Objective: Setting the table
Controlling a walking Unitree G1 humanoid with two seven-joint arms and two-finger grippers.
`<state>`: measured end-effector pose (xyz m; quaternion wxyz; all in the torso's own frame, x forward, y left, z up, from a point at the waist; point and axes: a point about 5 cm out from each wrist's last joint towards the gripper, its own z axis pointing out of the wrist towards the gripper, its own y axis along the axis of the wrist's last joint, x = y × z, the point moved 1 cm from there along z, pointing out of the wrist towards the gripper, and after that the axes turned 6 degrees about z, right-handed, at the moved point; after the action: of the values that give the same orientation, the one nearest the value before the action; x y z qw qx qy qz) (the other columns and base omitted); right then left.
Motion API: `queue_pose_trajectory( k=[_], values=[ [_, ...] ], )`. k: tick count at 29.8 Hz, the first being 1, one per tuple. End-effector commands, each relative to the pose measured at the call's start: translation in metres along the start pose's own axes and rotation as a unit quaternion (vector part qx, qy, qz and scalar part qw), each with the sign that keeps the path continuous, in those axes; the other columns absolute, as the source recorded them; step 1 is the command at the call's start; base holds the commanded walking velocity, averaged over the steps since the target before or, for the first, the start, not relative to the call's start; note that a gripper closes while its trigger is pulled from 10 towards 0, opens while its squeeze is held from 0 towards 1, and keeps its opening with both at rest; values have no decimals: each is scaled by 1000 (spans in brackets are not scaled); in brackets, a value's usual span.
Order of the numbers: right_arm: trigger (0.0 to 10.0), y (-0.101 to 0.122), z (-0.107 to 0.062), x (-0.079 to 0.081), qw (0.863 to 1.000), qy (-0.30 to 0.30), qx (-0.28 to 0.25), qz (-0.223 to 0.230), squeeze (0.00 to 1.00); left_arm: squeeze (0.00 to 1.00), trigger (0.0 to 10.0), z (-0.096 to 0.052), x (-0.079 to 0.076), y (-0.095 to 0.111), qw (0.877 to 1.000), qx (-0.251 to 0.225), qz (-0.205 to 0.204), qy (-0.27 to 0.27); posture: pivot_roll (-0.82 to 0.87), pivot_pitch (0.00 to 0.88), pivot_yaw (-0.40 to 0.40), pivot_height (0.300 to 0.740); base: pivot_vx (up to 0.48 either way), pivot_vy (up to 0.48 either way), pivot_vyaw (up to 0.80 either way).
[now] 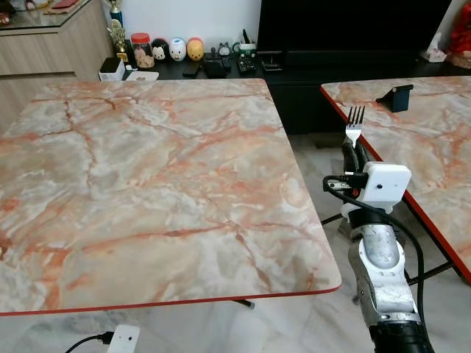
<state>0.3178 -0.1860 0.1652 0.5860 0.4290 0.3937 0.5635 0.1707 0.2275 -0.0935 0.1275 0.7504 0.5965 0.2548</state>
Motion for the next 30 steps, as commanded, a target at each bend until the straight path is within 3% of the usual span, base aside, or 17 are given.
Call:
queue_pose_trajectory(
  k=[1, 30],
  values=[
    [10000, 3, 3, 3, 1000, 4, -10, 3, 0, 0, 10000, -1, 0, -7, 1000, 8, -3, -2, 19, 0, -21, 740, 0, -311, 0],
    [10000, 3, 4, 2, 1000, 2, -12, 3, 0, 0, 10000, -1, 0, -5, 1000, 2, -20, -9, 20, 0, -23, 740, 0, -330, 0]
  ],
)
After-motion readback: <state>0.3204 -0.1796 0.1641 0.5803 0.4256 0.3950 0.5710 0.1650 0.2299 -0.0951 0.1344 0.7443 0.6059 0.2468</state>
